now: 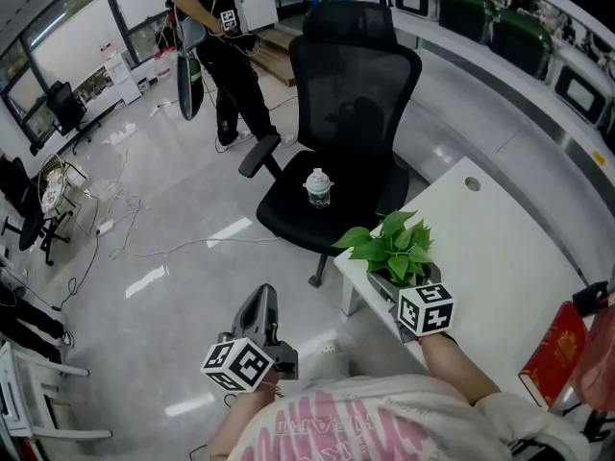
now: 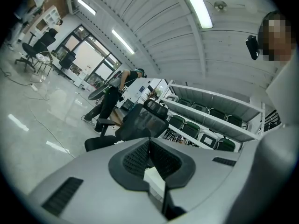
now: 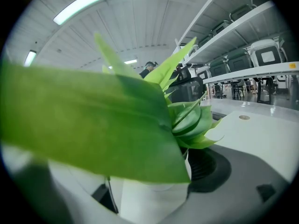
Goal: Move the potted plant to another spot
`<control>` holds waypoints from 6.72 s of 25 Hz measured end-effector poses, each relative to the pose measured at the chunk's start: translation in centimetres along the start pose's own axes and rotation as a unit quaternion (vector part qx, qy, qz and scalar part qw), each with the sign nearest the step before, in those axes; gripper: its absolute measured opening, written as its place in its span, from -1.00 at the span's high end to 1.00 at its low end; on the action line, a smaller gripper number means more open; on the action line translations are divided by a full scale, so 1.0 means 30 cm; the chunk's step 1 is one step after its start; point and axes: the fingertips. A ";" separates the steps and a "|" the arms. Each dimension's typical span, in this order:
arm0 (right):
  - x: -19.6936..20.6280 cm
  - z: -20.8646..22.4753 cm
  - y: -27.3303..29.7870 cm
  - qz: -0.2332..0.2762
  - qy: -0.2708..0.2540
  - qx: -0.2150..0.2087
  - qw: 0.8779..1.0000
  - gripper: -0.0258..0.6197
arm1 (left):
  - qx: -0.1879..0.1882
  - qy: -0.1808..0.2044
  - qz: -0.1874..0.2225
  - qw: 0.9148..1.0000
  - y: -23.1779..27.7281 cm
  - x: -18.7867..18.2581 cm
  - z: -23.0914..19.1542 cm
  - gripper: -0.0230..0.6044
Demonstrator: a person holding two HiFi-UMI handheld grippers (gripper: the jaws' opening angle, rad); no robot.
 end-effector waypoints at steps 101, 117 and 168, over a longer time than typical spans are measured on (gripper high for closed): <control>0.007 -0.004 -0.416 0.006 0.021 0.023 0.999 -0.65 | 0.062 0.012 -0.058 0.996 -0.113 0.127 0.351 0.85; -0.066 -0.017 -0.647 0.081 0.035 0.056 0.995 -0.04 | 0.111 0.022 -0.073 0.991 -0.168 0.206 0.509 0.85; 0.178 -0.090 -0.760 -0.009 -0.006 0.077 0.997 0.88 | 0.096 0.029 -0.113 0.989 -0.329 0.383 0.503 0.85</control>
Point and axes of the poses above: the fingertips, and each gripper's own axes: y forward along the fingers, z to its right, x out of its underside, and after that the axes turned 1 degree about -x, right-handed
